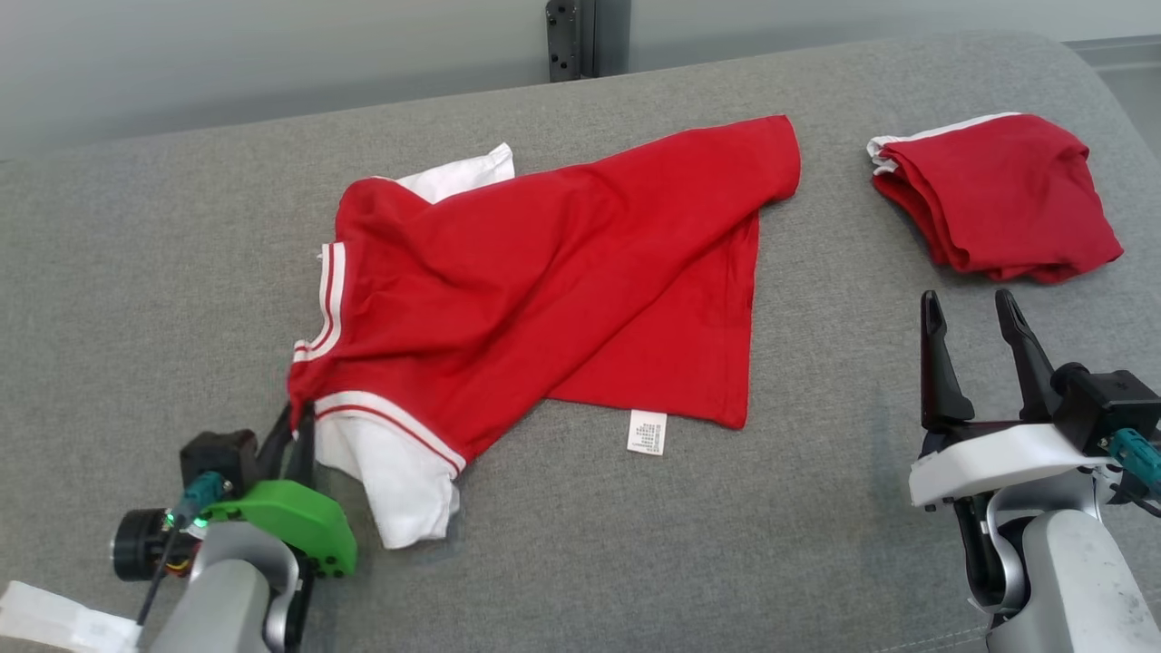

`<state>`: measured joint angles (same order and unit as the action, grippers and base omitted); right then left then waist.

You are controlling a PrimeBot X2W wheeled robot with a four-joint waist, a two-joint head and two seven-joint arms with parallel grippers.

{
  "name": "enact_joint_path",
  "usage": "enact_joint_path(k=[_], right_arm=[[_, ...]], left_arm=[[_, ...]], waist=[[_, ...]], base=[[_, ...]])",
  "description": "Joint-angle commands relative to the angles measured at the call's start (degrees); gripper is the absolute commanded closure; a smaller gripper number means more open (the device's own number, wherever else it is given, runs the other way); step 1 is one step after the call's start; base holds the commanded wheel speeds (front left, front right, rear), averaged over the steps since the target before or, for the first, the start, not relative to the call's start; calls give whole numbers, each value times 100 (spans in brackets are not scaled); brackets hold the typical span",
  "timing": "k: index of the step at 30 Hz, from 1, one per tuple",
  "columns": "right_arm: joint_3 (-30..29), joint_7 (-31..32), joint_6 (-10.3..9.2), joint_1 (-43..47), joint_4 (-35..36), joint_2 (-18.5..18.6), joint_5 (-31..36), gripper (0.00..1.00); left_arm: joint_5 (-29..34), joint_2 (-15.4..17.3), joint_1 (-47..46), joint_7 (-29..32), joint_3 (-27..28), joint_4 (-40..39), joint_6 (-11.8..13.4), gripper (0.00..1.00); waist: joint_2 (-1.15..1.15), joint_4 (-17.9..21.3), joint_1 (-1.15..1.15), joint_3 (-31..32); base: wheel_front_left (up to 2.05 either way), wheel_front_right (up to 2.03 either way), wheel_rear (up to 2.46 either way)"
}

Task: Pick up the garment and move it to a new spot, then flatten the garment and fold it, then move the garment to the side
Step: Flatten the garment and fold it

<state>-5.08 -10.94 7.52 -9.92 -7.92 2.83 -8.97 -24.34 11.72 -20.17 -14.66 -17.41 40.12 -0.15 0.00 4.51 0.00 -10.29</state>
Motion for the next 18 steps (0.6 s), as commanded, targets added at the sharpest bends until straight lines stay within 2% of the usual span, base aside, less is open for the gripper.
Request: enact_joint_path(k=[1,7,15,16,17,18], right_arm=[[11,-23,-6,-84,1,14,-17,0],[64,-41,-5,-152,0,13,-46,0],[104,-68,-6,-233,-125,13,-39,0],[118,-66,-5,-233,-160,13,-50,0],[138,-64,-5,-230,-197,13,-59,0],[162,-70,-5,-223,-238,12,-72,0]], left_arm=[[62,168,-163,-18,59,12,46,100],[133,620,-572,33,204,243,93,100],[239,995,-1087,52,246,541,226,100],[254,1021,-1136,48,255,552,253,92],[258,1032,-1172,38,268,555,270,70],[255,1036,-1200,25,284,553,290,59]], waist=[[0,-31,0,-36],[0,-13,0,-203],[0,111,0,-431],[0,120,0,-444],[0,127,0,-453],[0,134,0,-458]], base=[[0,0,0],[0,0,0],[0,0,0],[0,0,0],[0,0,0],[0,0,0]])
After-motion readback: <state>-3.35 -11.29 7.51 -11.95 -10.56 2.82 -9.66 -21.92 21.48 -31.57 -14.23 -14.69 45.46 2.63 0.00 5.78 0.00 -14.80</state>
